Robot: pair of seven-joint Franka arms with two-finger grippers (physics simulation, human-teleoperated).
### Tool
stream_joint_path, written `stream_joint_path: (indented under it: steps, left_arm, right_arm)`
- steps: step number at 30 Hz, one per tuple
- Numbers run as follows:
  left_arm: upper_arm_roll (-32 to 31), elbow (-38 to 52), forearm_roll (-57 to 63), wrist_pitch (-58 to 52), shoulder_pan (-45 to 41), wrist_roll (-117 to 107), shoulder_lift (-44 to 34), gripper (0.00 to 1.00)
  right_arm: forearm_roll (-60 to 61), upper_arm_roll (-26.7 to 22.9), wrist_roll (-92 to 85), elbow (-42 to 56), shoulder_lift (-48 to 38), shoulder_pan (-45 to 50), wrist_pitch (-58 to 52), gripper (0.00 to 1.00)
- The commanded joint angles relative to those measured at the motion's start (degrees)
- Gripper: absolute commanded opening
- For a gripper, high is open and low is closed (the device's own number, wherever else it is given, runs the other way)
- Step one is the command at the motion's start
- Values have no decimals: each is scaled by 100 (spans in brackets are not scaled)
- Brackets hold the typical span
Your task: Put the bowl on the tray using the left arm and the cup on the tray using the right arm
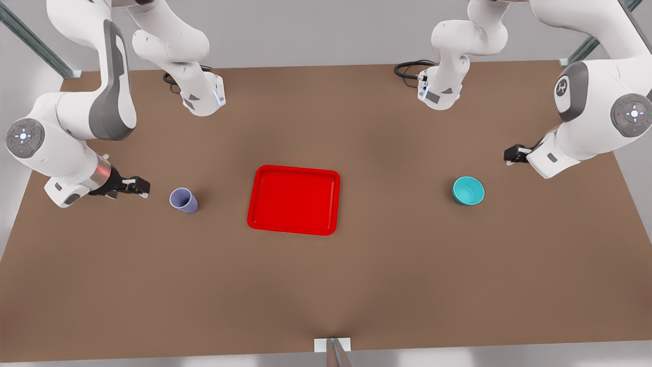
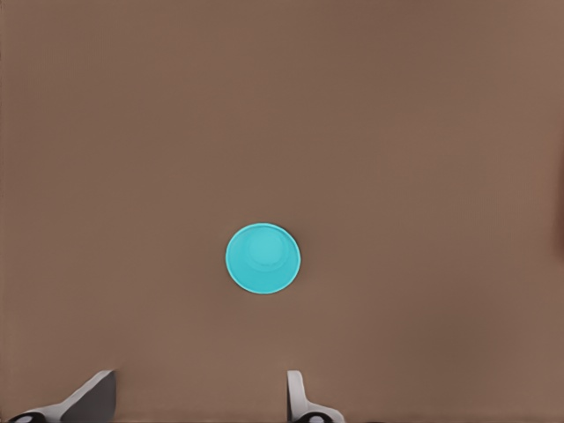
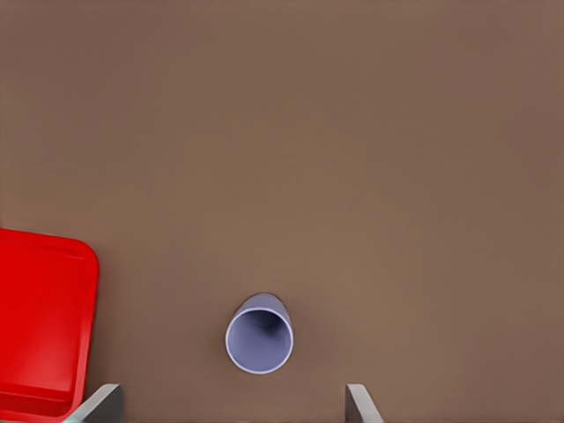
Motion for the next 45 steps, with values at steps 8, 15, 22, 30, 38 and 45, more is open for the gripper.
stream_joint_path:
  steps: [8,15,22,30,38,45]
  left_arm:
    - [-9,-2934,-1024,3198,574,97,812,100]
    - [-9,-3181,-1411,3700,987,1626,1296,100]
    - [-35,-3163,-1394,3955,987,1661,1674,100]
    - [-53,-3101,-1349,4017,987,1775,1973,43]
    - [-53,-3031,-1358,4034,979,1749,2043,34]
    - [-61,-2987,-1358,4043,970,1732,2175,30]
  right_arm:
    - [9,-21,-14,227,261,-12,4,100]
    - [9,-21,-14,218,261,-21,-14,100]
    - [18,-30,-22,218,270,-30,-14,100]
    - [26,-48,-23,218,270,-30,-5,100]
    - [18,-39,-66,253,297,-4,4,100]
    - [18,-39,-93,253,305,-3,4,100]
